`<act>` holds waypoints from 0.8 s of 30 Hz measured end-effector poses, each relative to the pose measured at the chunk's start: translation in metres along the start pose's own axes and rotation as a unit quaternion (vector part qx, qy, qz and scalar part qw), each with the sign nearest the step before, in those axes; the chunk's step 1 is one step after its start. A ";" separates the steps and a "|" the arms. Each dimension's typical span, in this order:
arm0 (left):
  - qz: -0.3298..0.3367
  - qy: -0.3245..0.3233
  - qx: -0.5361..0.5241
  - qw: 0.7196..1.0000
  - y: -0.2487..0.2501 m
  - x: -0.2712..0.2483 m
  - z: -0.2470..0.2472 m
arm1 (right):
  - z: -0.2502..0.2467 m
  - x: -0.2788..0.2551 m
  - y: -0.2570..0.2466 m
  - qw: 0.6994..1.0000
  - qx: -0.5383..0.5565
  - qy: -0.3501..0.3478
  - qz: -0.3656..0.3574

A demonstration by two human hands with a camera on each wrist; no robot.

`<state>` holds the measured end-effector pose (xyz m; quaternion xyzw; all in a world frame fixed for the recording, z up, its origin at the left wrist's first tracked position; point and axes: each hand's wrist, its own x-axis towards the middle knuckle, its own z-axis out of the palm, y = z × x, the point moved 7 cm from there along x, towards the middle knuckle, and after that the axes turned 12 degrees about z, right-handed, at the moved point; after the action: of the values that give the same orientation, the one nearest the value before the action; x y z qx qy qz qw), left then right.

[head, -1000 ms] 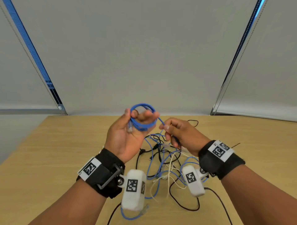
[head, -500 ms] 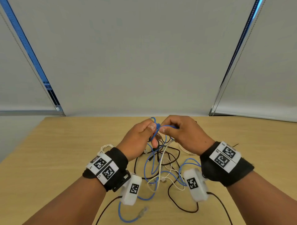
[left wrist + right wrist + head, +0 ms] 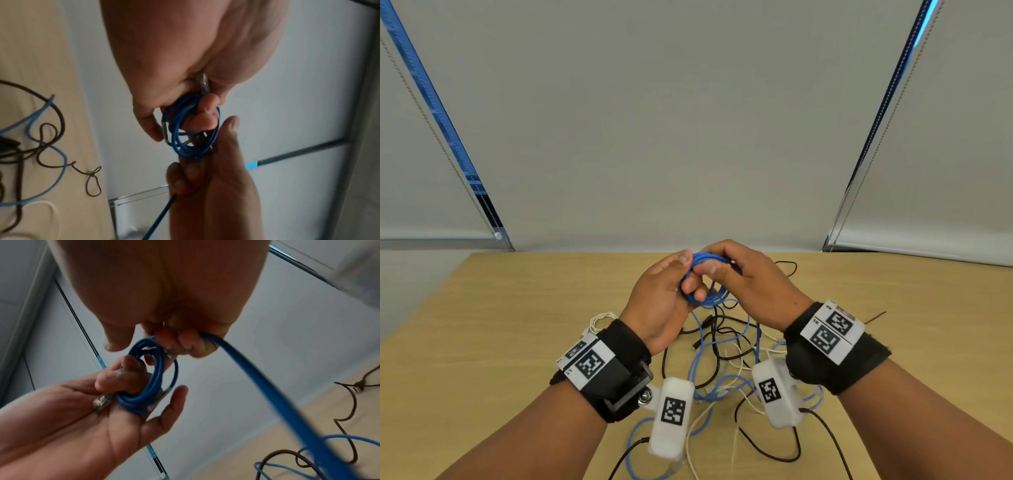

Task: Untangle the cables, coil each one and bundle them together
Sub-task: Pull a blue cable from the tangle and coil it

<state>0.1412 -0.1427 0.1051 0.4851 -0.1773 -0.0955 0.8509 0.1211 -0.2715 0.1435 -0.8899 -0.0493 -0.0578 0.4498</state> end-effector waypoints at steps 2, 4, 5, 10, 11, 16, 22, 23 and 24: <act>-0.005 -0.002 -0.015 1.000 0.002 0.001 -0.001 | 0.003 0.000 0.002 1.000 0.003 -0.013 0.000; -0.018 -0.040 -0.012 0.999 0.002 -0.001 0.001 | 0.000 0.001 0.003 1.000 0.020 -0.011 -0.002; -0.026 -0.061 -0.014 0.998 0.002 -0.002 0.003 | -0.002 0.002 0.003 0.999 0.030 -0.013 -0.004; -0.038 -0.094 -0.026 0.995 0.006 -0.004 0.002 | -0.003 0.006 -0.001 0.997 0.059 -0.047 -0.009; -0.033 -0.087 -0.031 0.995 0.008 -0.003 0.001 | -0.002 0.008 -0.001 0.994 0.092 -0.062 0.000; -0.044 -0.084 -0.056 0.994 0.010 -0.003 0.001 | 0.007 0.007 0.005 0.941 0.275 -0.185 0.068; -0.063 -0.117 -0.030 0.991 0.008 -0.007 0.001 | 0.002 0.005 0.008 0.924 0.272 -0.256 0.080; -0.063 -0.117 -0.028 0.991 0.007 -0.008 0.002 | 0.001 0.004 0.009 0.924 0.271 -0.257 0.081; -0.063 -0.116 -0.027 0.991 0.006 -0.008 0.003 | -0.001 0.004 0.009 0.926 0.269 -0.251 0.083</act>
<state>0.1325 -0.1392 0.1094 0.4581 -0.2412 -0.2087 0.8297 0.1259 -0.2773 0.1371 -0.7217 -0.1008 0.2205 0.6484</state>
